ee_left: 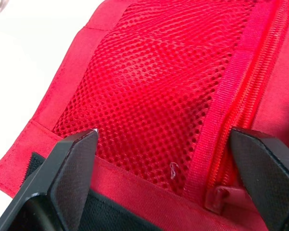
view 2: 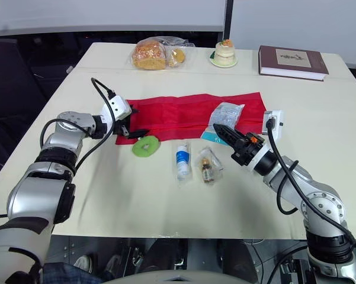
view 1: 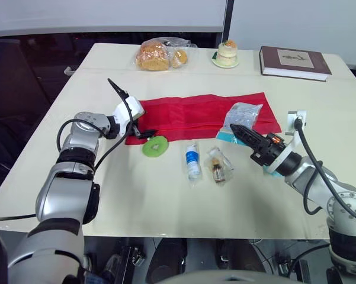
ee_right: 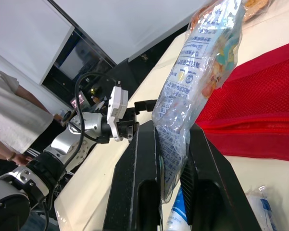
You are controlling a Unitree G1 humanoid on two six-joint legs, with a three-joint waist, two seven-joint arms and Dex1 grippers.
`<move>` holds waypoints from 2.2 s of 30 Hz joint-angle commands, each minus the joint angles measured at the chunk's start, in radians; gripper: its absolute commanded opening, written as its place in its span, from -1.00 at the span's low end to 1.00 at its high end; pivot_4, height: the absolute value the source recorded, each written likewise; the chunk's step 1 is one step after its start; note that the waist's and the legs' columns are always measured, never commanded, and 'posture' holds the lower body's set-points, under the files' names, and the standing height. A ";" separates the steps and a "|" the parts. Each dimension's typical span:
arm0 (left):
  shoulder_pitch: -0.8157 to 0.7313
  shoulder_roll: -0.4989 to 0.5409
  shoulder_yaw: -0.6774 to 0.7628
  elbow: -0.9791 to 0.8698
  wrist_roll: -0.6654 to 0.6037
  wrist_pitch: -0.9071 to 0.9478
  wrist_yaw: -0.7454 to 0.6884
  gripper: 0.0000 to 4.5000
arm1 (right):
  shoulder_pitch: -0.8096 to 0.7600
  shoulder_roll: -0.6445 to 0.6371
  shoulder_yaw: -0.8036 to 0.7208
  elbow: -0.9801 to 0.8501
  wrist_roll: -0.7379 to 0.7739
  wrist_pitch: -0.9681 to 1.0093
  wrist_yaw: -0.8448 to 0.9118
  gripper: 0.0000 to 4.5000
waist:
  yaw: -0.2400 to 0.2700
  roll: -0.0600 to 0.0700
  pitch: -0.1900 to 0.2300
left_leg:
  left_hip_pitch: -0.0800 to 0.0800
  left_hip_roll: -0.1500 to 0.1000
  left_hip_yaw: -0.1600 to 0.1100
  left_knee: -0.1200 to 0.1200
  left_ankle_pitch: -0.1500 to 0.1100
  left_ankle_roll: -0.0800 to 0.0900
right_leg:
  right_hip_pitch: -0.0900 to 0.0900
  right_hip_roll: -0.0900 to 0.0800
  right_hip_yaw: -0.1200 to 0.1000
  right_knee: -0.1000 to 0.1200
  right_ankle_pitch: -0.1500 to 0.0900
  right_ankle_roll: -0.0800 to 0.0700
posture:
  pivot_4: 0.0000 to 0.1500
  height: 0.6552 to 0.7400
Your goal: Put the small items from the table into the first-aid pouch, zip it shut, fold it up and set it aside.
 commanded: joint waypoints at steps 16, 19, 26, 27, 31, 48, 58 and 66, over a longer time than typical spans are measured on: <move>-0.025 -0.070 0.016 -0.026 -0.024 -0.033 -0.118 -0.97 | -0.006 0.012 -0.003 -0.045 0.000 -0.001 -0.004 -0.97 | 0.002 0.000 0.000 | 0.000 -0.001 0.000 0.001 0.000 0.000 | 0.000 0.000 0.000 0.001 0.000 0.000 | 1.00 0.74; -0.019 -0.109 0.016 -0.078 -0.047 -0.018 -0.161 -0.97 | -0.004 0.002 -0.001 -0.041 0.025 0.016 -0.011 -0.97 | 0.007 0.000 0.000 | -0.001 -0.001 -0.001 0.002 0.000 0.000 | 0.000 0.000 0.000 0.001 0.000 0.000 | 1.00 0.74; 0.017 -0.185 -0.003 -0.227 -0.074 0.037 -0.232 -0.97 | -0.035 -0.019 0.025 0.013 0.136 0.085 -0.036 -0.97 | -0.003 0.000 0.000 | 0.000 -0.001 -0.001 0.002 0.000 0.000 | 0.000 0.000 0.001 0.002 0.000 0.000 | 1.00 0.74; 0.020 -0.201 -0.006 -0.241 -0.078 0.055 -0.236 -0.97 | -0.050 -0.019 0.037 0.045 0.142 0.101 -0.029 -0.97 | -0.004 0.000 0.000 | 0.000 -0.001 -0.001 0.002 0.000 0.000 | 0.000 0.001 0.001 0.002 0.000 0.000 | 1.00 0.74; 0.033 -0.251 -0.015 -0.276 -0.081 0.077 -0.243 -0.97 | -0.121 0.001 0.077 0.201 0.124 0.156 -0.006 -0.97 | -0.003 0.000 0.000 | 0.001 -0.001 -0.001 0.002 0.000 0.000 | 0.000 0.002 0.002 0.003 0.000 0.000 | 1.00 0.74; 0.000 -0.313 0.003 -0.210 -0.088 0.058 -0.199 -0.97 | -0.318 0.144 0.126 0.590 -0.194 0.341 0.135 -0.97 | -0.003 0.000 0.000 | -0.001 -0.001 -0.001 0.004 0.000 0.000 | 0.000 0.002 0.002 0.003 0.002 0.003 | 1.00 0.74; 0.035 -0.320 0.009 -0.273 -0.121 0.120 -0.223 -0.97 | -0.388 0.273 -0.002 0.728 -0.274 0.333 0.080 -0.97 | -0.004 0.000 0.000 | 0.000 -0.001 -0.001 0.004 0.000 0.000 | 0.000 0.002 0.002 0.004 0.003 0.003 | 1.00 0.74; 0.042 -0.333 0.035 -0.328 -0.175 0.204 -0.223 -0.97 | -0.379 0.313 -0.035 0.739 -0.329 0.367 0.070 -0.97 | -0.005 0.000 0.000 | 0.000 -0.001 -0.001 0.004 0.000 0.000 | 0.000 0.002 0.002 0.004 0.003 0.004 | 1.00 0.74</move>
